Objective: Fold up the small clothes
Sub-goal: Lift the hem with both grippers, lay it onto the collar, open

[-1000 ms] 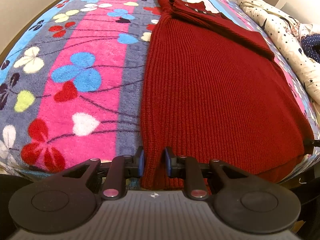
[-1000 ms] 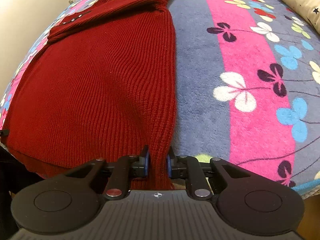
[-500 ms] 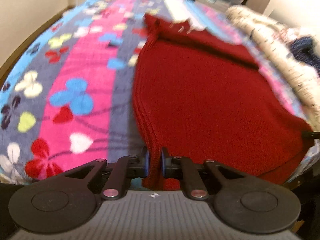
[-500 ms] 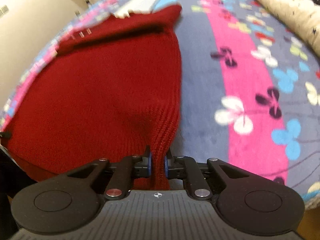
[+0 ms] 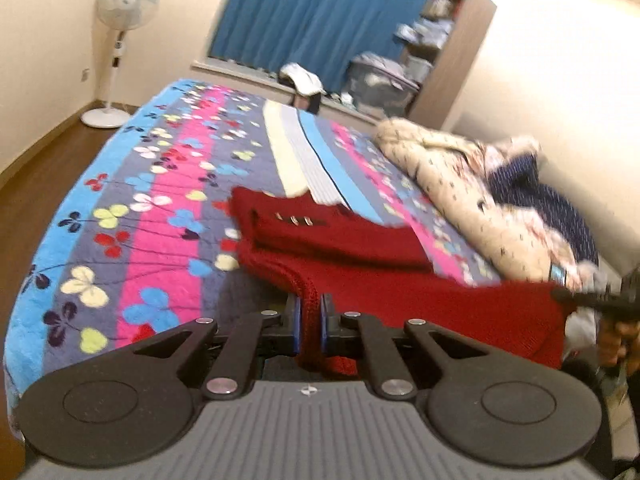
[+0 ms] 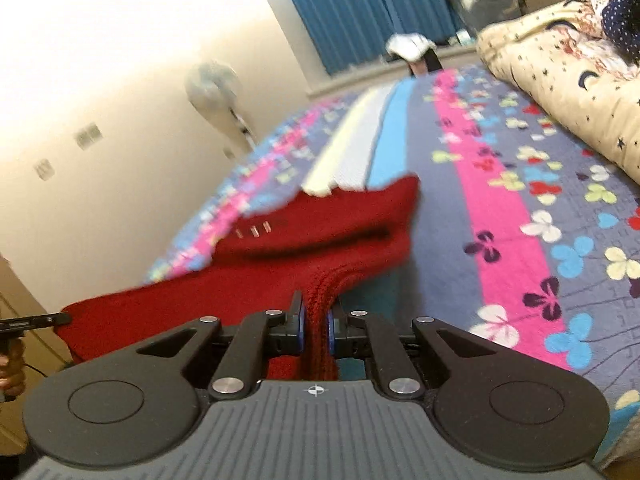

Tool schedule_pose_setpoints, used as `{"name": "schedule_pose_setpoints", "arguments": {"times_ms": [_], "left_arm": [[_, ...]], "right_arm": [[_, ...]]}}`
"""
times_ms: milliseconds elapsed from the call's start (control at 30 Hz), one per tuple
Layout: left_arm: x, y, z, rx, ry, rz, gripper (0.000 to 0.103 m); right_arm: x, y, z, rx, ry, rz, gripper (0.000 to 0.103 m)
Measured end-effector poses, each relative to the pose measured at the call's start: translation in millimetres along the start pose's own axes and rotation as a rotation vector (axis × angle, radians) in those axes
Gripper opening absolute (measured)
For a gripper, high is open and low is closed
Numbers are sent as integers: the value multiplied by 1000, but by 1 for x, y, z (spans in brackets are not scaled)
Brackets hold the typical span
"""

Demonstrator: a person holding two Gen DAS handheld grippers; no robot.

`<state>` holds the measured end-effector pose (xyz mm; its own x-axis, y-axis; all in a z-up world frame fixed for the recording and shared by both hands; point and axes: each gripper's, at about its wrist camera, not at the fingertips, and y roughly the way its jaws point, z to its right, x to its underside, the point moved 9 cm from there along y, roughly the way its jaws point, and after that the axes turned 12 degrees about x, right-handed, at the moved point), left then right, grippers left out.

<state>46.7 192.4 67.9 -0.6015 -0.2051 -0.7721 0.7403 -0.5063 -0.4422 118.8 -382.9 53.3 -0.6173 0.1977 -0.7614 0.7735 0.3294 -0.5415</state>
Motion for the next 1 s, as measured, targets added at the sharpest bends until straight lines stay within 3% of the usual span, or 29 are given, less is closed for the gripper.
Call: {"name": "schedule_pose_setpoints", "arguments": {"times_ms": [233,433,600,667,767,833,900,1000], "left_arm": [[-35,69,-59,-95,-98,-80,9],[-84,170,-125,-171,-88,-149,9],[-79,235,-177,-218,-186,-238,13],[-76,244,-183,-231,-194,-258,16],[-84,240,-181,-216,-189,-210,20],[-93,229,-183,-231,-195,-143,24],[-98,219,-188,-220,-233,-106,24],[-94,208,-193,-228,-251,-114,33]], "right_arm": [[-14,73,30,54,145,-67,10],[-60,170,45,121,224,-121,10],[-54,252,68,224,290,-155,12],[-39,278,78,307,311,-244,15],[-55,283,77,301,325,-180,17],[-61,278,83,336,335,-131,28],[-68,270,95,374,364,-82,28],[-71,262,114,376,422,-56,28]]}}
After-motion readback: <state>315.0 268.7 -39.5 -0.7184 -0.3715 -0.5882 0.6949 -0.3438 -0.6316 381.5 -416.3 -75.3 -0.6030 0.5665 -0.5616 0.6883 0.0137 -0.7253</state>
